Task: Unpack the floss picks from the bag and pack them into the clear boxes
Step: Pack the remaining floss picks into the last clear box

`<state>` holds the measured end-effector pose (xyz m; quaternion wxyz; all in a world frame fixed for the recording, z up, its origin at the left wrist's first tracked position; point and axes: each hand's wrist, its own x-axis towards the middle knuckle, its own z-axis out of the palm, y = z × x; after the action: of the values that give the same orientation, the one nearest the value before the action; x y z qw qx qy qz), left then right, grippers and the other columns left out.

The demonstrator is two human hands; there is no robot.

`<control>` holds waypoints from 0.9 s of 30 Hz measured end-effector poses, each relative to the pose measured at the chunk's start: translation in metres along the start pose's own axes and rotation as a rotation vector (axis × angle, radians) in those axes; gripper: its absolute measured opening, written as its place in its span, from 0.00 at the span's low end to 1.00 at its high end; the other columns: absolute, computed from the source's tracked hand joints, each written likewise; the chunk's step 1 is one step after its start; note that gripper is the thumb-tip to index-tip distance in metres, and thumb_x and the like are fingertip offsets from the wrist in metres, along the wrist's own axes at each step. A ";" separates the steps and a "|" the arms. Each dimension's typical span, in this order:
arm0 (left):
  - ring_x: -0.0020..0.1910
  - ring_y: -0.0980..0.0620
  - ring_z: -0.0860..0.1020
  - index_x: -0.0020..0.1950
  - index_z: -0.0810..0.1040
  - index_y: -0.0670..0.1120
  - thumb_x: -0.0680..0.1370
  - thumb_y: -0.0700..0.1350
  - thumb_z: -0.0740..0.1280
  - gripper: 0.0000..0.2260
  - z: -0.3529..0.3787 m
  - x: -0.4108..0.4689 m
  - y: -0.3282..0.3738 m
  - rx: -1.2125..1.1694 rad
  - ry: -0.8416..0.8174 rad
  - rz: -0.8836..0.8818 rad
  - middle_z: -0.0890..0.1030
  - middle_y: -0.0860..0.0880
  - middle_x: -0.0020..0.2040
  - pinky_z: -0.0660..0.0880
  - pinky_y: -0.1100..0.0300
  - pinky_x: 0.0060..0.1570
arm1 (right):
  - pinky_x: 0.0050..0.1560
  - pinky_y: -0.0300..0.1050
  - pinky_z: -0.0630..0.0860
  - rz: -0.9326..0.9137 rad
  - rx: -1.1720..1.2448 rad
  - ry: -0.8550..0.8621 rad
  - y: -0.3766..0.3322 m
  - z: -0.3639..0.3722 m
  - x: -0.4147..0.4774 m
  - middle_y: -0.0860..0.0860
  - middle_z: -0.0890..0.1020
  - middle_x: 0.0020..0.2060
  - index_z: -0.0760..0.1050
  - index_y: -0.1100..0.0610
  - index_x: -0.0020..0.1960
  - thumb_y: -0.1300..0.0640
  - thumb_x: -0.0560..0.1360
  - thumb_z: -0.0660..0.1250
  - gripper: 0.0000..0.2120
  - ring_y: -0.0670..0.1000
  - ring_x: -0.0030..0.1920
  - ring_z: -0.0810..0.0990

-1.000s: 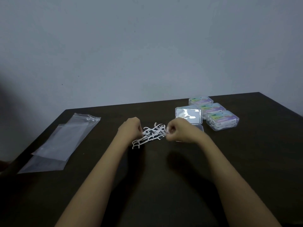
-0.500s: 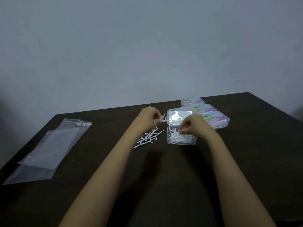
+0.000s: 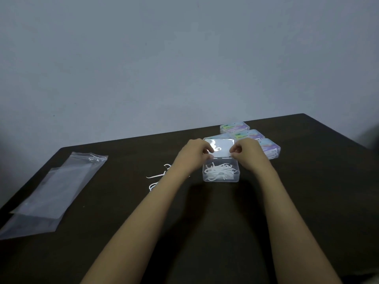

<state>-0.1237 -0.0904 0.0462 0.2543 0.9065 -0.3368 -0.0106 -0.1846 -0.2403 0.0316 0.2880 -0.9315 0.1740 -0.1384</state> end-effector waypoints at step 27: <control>0.48 0.49 0.79 0.49 0.80 0.42 0.73 0.37 0.68 0.06 -0.029 -0.051 -0.086 0.138 -0.175 -0.343 0.81 0.46 0.50 0.72 0.62 0.43 | 0.71 0.61 0.47 -0.473 -0.551 -0.260 -0.068 0.088 -0.018 0.54 0.74 0.60 0.72 0.57 0.58 0.59 0.78 0.60 0.10 0.54 0.65 0.65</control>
<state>-0.1056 0.0090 0.0235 0.1560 0.9614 -0.1983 -0.1095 -0.1525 -0.1378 -0.0016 0.0066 -0.9981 -0.0530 -0.0297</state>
